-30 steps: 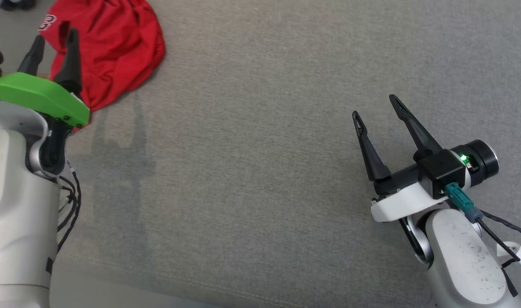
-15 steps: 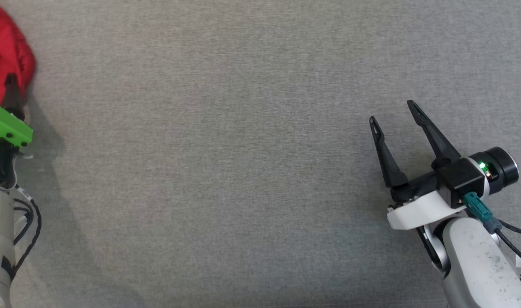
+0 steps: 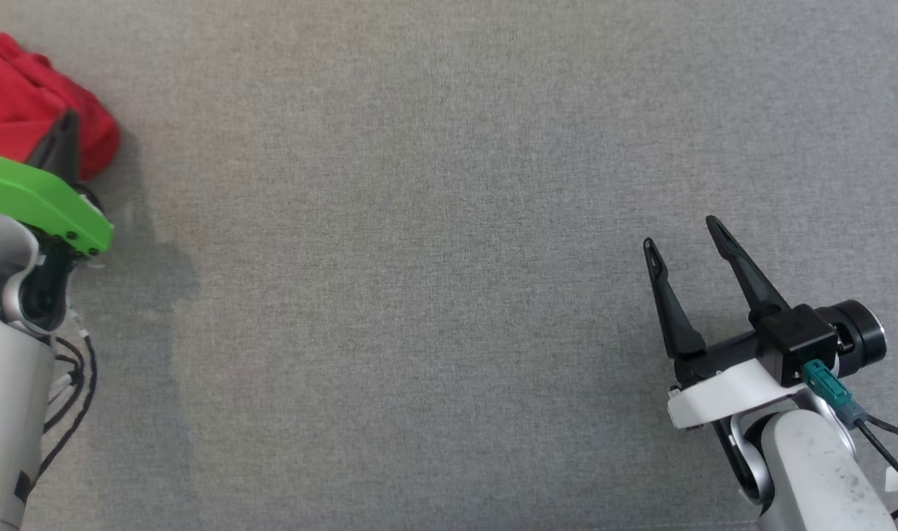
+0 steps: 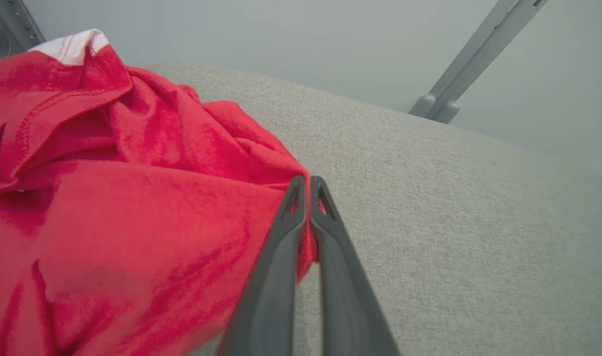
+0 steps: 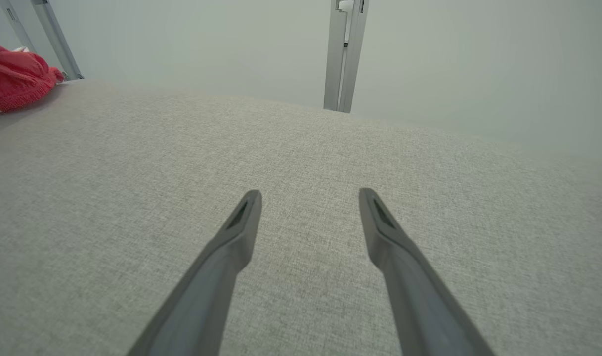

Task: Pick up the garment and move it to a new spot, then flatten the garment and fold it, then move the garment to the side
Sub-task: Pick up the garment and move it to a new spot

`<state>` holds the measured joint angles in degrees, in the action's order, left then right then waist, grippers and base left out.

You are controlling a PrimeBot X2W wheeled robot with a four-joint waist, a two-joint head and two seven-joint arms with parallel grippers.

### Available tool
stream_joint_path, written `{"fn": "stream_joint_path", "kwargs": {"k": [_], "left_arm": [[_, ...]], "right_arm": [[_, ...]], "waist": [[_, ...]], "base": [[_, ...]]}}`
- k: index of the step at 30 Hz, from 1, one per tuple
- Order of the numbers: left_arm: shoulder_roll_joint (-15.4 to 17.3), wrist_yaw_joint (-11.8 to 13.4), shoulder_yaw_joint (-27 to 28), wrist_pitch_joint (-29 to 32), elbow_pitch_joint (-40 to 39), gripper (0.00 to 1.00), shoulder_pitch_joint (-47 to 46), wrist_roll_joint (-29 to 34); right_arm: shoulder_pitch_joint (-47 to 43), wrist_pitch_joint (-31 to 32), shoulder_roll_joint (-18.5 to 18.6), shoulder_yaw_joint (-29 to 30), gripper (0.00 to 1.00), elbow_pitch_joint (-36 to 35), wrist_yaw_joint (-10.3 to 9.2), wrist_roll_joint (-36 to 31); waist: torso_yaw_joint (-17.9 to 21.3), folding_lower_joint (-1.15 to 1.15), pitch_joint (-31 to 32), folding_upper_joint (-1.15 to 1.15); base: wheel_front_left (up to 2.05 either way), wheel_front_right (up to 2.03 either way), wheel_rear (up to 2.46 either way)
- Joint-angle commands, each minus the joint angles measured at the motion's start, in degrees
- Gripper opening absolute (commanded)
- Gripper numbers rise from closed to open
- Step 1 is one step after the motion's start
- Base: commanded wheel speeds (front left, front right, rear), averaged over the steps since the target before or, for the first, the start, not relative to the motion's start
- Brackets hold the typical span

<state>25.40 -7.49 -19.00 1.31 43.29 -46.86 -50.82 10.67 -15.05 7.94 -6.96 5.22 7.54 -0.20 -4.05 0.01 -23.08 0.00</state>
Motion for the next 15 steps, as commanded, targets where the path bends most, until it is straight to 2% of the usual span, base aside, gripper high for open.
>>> {"fn": "stream_joint_path", "kwargs": {"k": [1, 3, 9, 12, 15], "left_arm": [[0.8, 0.0, -1.5, 0.4, -3.2, 0.00, 1.5, -1.4], [2.0, 0.0, -3.9, 1.5, -9.1, 0.00, 3.2, -2.5], [2.6, 0.0, -6.0, 6.6, -27.5, 0.00, 7.9, -9.3], [2.0, 1.6, -5.9, 9.9, -37.9, 0.00, 10.5, -13.0], [0.9, 4.4, -6.5, 13.5, -49.5, 0.00, 13.0, -17.1]], "right_arm": [[-1.0, -0.2, -0.6, 0.2, 1.00, 0.3, -0.11, 0.6], [-2.0, -0.2, -1.6, 0.1, 1.00, 0.9, -0.11, 1.2], [-4.2, -0.2, -3.5, 0.0, 1.00, 1.8, -0.11, 2.2], [-4.8, -0.2, -4.2, 0.1, 1.00, 1.8, -0.11, 2.6], [-5.1, -0.2, -4.5, 0.7, 1.00, 1.5, -0.11, 3.0]], "waist": [[-0.1, -0.01, 3.8, 0.00], [0.5, -0.01, 6.2, 0.00], [3.2, -0.01, 11.6, 0.00], [4.8, -0.01, 13.2, 0.00], [6.9, -0.01, 14.1, 0.00]], "base": [[0.00, 0.00, 0.00], [0.00, 0.00, 0.00], [0.00, 0.00, 0.00], [0.00, 0.00, 0.00], [0.00, 0.00, 0.00]]}}
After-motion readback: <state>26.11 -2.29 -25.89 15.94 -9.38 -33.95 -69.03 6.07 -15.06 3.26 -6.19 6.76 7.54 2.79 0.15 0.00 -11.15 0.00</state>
